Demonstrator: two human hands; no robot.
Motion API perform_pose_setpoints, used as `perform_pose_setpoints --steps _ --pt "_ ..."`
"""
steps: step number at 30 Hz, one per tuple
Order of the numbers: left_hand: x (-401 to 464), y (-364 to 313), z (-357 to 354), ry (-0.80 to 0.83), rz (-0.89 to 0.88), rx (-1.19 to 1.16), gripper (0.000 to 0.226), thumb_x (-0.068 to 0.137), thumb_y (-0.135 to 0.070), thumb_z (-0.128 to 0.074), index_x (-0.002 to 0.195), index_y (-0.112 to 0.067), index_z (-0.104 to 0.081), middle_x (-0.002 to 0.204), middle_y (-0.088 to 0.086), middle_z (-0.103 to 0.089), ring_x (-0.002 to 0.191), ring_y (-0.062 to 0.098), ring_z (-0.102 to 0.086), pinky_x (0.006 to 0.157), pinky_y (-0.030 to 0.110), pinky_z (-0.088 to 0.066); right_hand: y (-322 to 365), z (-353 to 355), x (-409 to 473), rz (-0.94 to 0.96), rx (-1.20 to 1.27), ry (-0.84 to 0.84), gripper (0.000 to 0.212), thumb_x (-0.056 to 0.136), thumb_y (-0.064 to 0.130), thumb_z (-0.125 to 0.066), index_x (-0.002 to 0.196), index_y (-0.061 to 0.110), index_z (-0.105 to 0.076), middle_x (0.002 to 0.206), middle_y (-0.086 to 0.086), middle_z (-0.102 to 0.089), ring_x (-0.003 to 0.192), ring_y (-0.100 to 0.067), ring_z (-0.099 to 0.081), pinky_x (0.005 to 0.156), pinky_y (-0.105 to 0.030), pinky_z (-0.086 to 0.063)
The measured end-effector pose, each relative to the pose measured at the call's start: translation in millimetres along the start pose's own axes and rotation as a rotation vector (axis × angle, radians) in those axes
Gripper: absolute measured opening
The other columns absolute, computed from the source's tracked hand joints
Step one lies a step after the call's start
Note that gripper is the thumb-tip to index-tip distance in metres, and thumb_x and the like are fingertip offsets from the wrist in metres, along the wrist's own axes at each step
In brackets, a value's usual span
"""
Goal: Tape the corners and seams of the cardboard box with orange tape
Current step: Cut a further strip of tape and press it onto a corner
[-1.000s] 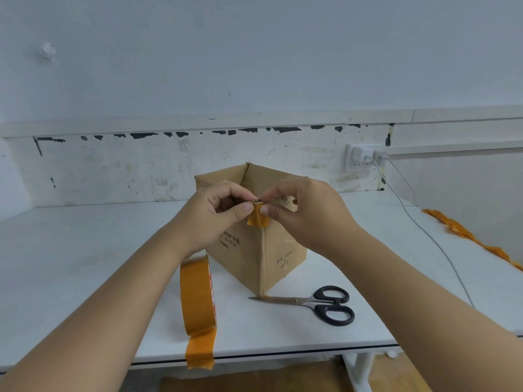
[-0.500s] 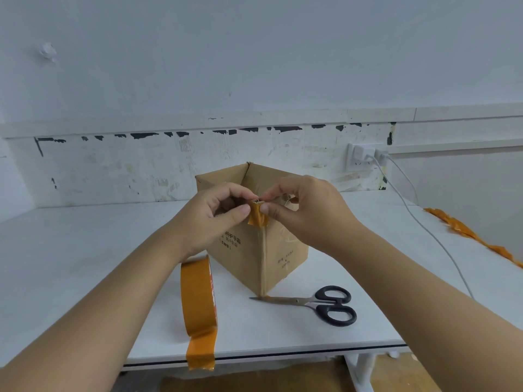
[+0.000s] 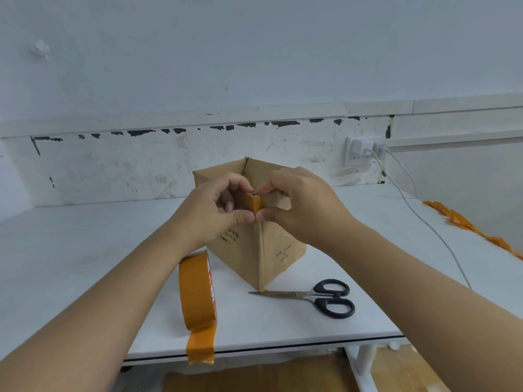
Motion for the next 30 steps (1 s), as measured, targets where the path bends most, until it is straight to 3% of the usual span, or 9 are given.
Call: perform_pose_setpoints --steps 5,10,12,16,18,24,30 --pt "-2.1 1.0 0.1 0.027 -0.017 0.001 0.038 0.061 -0.057 -0.069 0.096 -0.054 -0.058 0.079 0.002 -0.057 0.074 0.015 -0.054 0.073 0.035 -0.049 -5.6 0.0 -3.7 0.023 0.050 0.023 0.032 0.074 0.030 -0.079 0.104 0.025 -0.068 0.079 0.033 -0.045 0.082 0.005 -0.041 0.077 -0.005 -0.030" --pt "-1.5 0.3 -0.2 -0.046 -0.028 0.031 0.034 0.059 -0.054 -0.070 0.090 -0.054 -0.056 0.076 -0.001 -0.058 0.069 0.009 -0.053 0.065 0.020 -0.046 -1.0 -4.8 -3.7 0.034 0.014 -0.042 0.029 0.072 0.023 -0.080 0.097 0.018 -0.065 0.083 0.019 -0.050 0.085 -0.011 -0.044 0.074 -0.023 -0.033" --pt "-2.5 0.9 -0.8 -0.053 -0.027 0.032 0.034 0.059 -0.054 -0.070 0.090 -0.054 -0.056 0.075 -0.002 -0.058 0.069 0.011 -0.053 0.065 0.021 -0.046 -0.3 -4.9 -3.1 0.036 0.010 -0.044 0.029 0.072 0.023 -0.080 0.096 0.017 -0.065 0.084 0.016 -0.052 0.085 -0.013 -0.045 0.074 -0.027 -0.034" --pt "-6.9 3.1 -0.1 -0.022 -0.037 -0.004 0.030 0.070 -0.048 -0.068 0.097 -0.052 -0.057 0.086 -0.003 -0.062 0.079 0.009 -0.058 0.077 0.031 -0.052 -4.4 -2.6 -4.4 0.027 0.060 -0.010 0.028 0.075 0.028 -0.078 0.100 0.024 -0.066 0.081 0.030 -0.048 0.084 0.003 -0.042 0.076 -0.010 -0.030" --pt "-6.9 2.5 -0.7 0.001 -0.063 -0.054 0.023 0.077 -0.044 -0.065 0.099 -0.049 -0.059 0.091 -0.004 -0.064 0.085 0.013 -0.060 0.078 0.032 -0.053 -7.2 -2.9 -5.1 0.008 0.103 0.006 0.026 0.077 0.030 -0.076 0.102 0.028 -0.067 0.086 0.028 -0.054 0.088 0.010 -0.043 0.078 -0.006 -0.031" --pt "0.0 -3.5 -3.9 -0.052 -0.064 -0.119 0.012 0.077 -0.040 -0.064 0.088 -0.040 -0.062 0.081 -0.002 -0.064 0.073 0.011 -0.057 0.066 0.025 -0.049 -7.1 -5.5 -3.2 -0.056 0.116 -0.056 0.016 0.079 0.029 -0.074 0.094 0.028 -0.069 0.080 0.029 -0.054 0.083 0.004 -0.043 0.074 -0.004 -0.030" --pt "-2.8 -5.8 -2.6 0.004 -0.056 -0.184 0.013 0.077 -0.039 -0.063 0.089 -0.043 -0.065 0.087 -0.003 -0.067 0.082 0.018 -0.062 0.074 0.026 -0.052 -8.4 -2.6 -4.5 -0.096 0.198 -0.008 0.011 0.082 0.037 -0.070 0.093 0.035 -0.071 0.085 0.025 -0.064 0.091 0.000 -0.049 0.077 -0.012 -0.037"
Point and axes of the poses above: each hand's wrist, its own x-axis towards the middle knuckle, its own z-axis out of the back of the hand, y = z × x, the point moved 6 cm from there along x, towards the middle knuckle
